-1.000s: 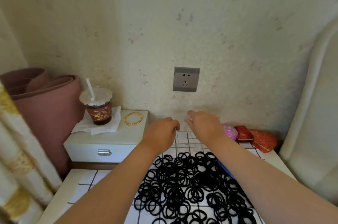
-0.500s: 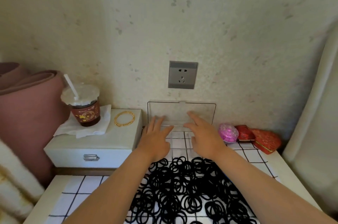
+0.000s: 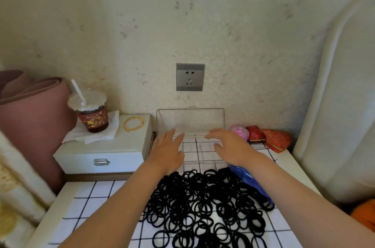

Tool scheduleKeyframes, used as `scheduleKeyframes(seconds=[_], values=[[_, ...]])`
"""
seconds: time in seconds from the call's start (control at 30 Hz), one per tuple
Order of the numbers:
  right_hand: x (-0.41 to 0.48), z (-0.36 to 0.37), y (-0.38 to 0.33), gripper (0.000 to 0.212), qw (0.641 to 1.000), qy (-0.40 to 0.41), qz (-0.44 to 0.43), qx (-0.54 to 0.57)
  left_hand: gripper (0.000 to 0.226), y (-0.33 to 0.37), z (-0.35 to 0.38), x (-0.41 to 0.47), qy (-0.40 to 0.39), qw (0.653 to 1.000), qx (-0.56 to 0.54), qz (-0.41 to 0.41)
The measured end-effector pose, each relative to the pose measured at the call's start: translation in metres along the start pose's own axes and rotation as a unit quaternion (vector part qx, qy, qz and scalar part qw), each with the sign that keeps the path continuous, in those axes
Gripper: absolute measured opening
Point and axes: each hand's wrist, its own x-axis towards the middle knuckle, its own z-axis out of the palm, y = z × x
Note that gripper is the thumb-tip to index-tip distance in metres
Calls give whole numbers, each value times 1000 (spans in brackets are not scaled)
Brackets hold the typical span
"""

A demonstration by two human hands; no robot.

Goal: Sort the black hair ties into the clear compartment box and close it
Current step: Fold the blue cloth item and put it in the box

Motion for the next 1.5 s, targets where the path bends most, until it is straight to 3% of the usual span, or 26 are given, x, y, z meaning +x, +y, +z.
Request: scheduleKeyframes(seconds=[0.17,0.33,0.53,0.67,0.8,0.9,1.1,1.3,1.5], values=[[-50,-29,18,24,995,42,86,25,43,52,3,-9,100,987,-55,108],[-92,-21,42,22,984,28,171,-50,32,107,35,-16,41,983,-44,172],[-109,-10,62,14,979,19,183,-91,44,132,63,-11,-8,987,-6,162],[-104,-20,69,6,982,78,172,9,51,137,59,-9,-2,987,-40,154],[-103,-45,57,16,968,156,115,157,58,144,39,-8,62,974,-120,183],[-102,-63,38,24,952,181,62,241,50,154,21,-10,107,956,-169,214],[-107,-77,-6,28,940,172,23,292,10,152,-24,-35,96,943,-290,130],[-111,-61,-35,24,947,129,21,294,6,113,-52,-74,73,964,-244,76],[-100,-30,-60,29,956,72,42,283,30,80,-63,-111,77,951,-301,7]])
